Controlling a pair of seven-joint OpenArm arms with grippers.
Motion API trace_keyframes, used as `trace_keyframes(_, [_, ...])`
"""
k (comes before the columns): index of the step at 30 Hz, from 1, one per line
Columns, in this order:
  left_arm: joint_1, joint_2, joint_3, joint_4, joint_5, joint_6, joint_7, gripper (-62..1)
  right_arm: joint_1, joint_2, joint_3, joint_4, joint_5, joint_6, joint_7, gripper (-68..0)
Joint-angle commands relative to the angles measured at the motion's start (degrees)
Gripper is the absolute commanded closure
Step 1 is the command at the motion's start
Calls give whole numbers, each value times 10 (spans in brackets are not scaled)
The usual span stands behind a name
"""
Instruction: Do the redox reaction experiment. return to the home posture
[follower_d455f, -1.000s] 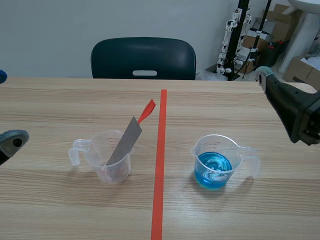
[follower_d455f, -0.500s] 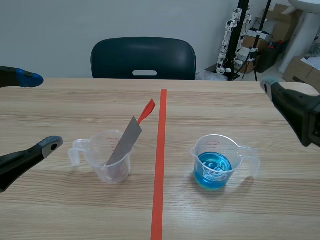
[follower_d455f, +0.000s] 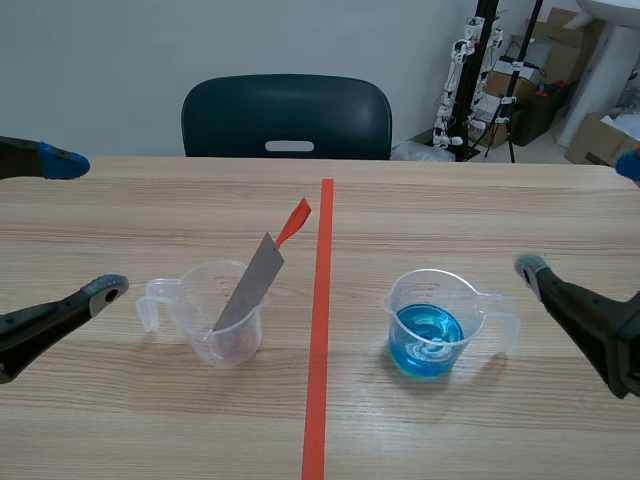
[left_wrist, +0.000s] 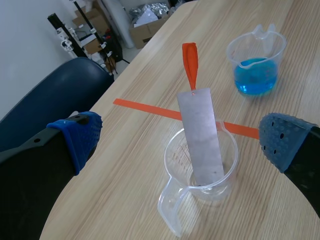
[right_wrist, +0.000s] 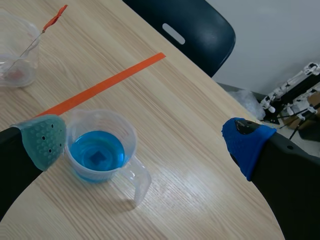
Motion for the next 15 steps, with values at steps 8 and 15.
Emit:
trace_keyframes(8, [-1,3,-5,7,-8,1,-9,-623,8,0,-24,3,-30,-27,22,-679])
trace_keyframes(15, [0,3,-5,7,-8,1,-9,-623,8,0,-24,3,-30,-30,37,-679])
